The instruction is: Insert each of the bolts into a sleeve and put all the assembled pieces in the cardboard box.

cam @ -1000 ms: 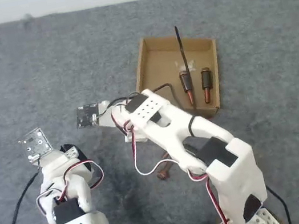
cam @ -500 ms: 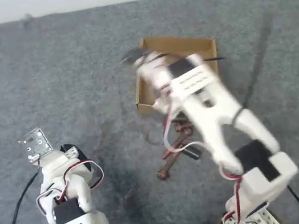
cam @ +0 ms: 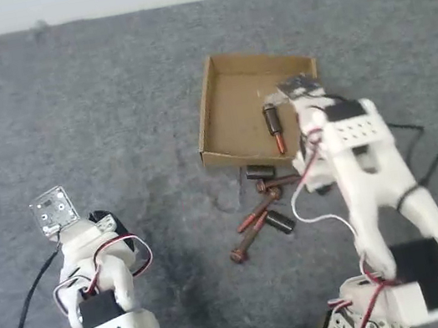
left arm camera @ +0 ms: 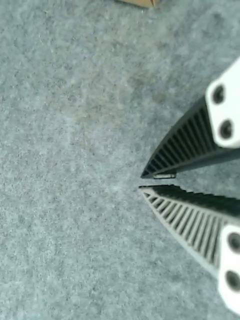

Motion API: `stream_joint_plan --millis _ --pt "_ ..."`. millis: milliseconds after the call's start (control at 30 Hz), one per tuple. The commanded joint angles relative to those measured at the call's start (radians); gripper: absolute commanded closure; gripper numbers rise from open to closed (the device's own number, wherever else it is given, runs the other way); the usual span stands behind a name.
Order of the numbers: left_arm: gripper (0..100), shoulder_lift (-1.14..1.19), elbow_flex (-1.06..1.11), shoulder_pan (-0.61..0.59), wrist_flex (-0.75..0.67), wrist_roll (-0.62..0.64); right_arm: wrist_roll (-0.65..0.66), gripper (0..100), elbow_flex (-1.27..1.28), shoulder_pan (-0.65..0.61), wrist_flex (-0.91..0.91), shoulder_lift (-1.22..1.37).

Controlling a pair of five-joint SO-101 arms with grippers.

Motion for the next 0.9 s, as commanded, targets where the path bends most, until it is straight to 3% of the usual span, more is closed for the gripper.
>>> stream_joint_plan --millis 0,233,633,867 --pt "98 -0.014 -0.007 0.005 -0.018 -0.011 -0.008 99.1 0.100 0.056 -0.059 -0.150" --pt "98 -0.012 -0.007 0.032 0.014 -0.072 0.002 99.1 0.301 0.104 -0.179 -0.305" --pt "98 -0.015 -0.007 0.071 0.046 -0.074 0.048 98.7 0.377 0.163 -0.289 -0.309" --pt "98 -0.014 -0.007 0.071 0.046 -0.074 0.049 91.5 0.391 0.186 -0.294 -0.309"
